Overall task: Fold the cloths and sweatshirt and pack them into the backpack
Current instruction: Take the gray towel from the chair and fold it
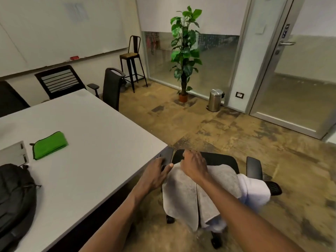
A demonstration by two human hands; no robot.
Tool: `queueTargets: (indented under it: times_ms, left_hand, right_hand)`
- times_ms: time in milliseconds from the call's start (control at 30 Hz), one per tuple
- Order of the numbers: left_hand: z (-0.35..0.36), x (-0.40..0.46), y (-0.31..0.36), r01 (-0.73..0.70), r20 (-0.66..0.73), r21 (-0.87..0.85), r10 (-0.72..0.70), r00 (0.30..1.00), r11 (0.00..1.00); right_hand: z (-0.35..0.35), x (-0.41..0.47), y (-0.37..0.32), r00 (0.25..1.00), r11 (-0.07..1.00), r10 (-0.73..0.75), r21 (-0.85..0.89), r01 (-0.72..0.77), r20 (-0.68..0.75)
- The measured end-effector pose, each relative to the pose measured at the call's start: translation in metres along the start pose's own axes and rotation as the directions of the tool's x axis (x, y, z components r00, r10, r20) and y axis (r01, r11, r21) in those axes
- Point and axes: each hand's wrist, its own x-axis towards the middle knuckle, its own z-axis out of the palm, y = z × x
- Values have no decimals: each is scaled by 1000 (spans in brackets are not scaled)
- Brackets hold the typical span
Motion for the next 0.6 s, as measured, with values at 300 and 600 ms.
queueTargets:
  times_ms: [300, 600]
  left_hand:
    - [20, 4, 18, 18, 95, 102, -28, 995, 995]
    - [14, -1, 16, 77, -164, -149, -101, 981, 986]
  right_hand:
    - [-11, -9, 32, 985, 988, 154, -4, -154, 83]
    - [-18, -11, 31, 978, 979, 62, 180, -99, 198]
